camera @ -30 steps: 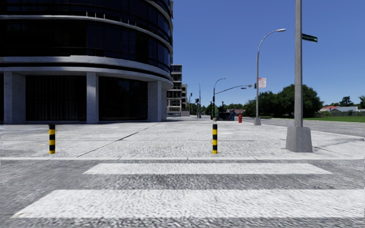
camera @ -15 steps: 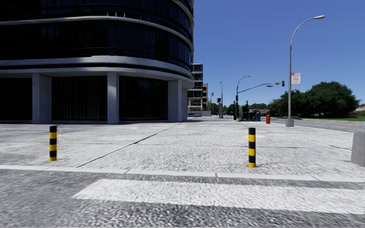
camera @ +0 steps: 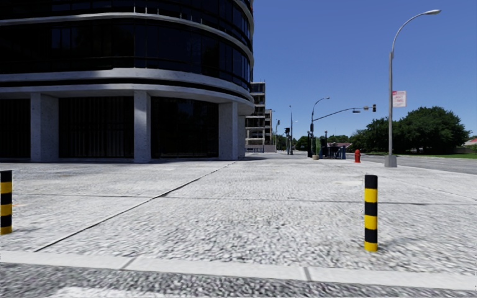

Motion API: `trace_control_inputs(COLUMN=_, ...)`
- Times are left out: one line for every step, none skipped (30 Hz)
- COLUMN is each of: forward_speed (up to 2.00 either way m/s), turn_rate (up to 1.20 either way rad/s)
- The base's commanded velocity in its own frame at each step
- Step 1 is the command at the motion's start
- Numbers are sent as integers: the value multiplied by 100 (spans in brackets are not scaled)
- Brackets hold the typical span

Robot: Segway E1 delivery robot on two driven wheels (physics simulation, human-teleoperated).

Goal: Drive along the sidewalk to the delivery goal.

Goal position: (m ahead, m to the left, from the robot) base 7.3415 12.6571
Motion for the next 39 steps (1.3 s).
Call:
trace_control_inputs(forward_speed=175, turn_rate=0)
trace_control_inputs(forward_speed=175, turn_rate=0)
trace_control_inputs(forward_speed=175, turn_rate=0)
trace_control_inputs(forward_speed=175, turn_rate=0)
trace_control_inputs(forward_speed=175, turn_rate=0)
trace_control_inputs(forward_speed=175, turn_rate=0)
trace_control_inputs(forward_speed=175, turn_rate=0)
trace_control_inputs(forward_speed=175, turn_rate=0)
trace_control_inputs(forward_speed=175, turn_rate=0)
trace_control_inputs(forward_speed=175, turn_rate=0)
trace_control_inputs(forward_speed=175, turn_rate=0)
trace_control_inputs(forward_speed=175, turn_rate=0)
trace_control_inputs(forward_speed=175, turn_rate=0)
trace_control_inputs(forward_speed=175, turn_rate=0)
trace_control_inputs(forward_speed=174, turn_rate=5)
trace_control_inputs(forward_speed=174, turn_rate=7)
trace_control_inputs(forward_speed=174, turn_rate=8)
trace_control_inputs(forward_speed=174, turn_rate=8)
trace_control_inputs(forward_speed=174, turn_rate=8)
trace_control_inputs(forward_speed=174, turn_rate=8)
trace_control_inputs(forward_speed=174, turn_rate=8)
trace_control_inputs(forward_speed=174, turn_rate=8)
trace_control_inputs(forward_speed=174, turn_rate=12)
trace_control_inputs(forward_speed=174, turn_rate=22)
trace_control_inputs(forward_speed=173, turn_rate=32)
trace_control_inputs(forward_speed=173, turn_rate=36)
trace_control_inputs(forward_speed=173, turn_rate=36)
trace_control_inputs(forward_speed=173, turn_rate=38)
trace_control_inputs(forward_speed=173, turn_rate=38)
trace_control_inputs(forward_speed=172, turn_rate=38)
trace_control_inputs(forward_speed=172, turn_rate=38)
trace_control_inputs(forward_speed=172, turn_rate=42)
trace_control_inputs(forward_speed=172, turn_rate=46)
trace_control_inputs(forward_speed=172, turn_rate=46)
trace_control_inputs(forward_speed=172, turn_rate=48)
trace_control_inputs(forward_speed=172, turn_rate=49)
trace_control_inputs(forward_speed=172, turn_rate=50)
trace_control_inputs(forward_speed=171, turn_rate=50)
trace_control_inputs(forward_speed=171, turn_rate=50)
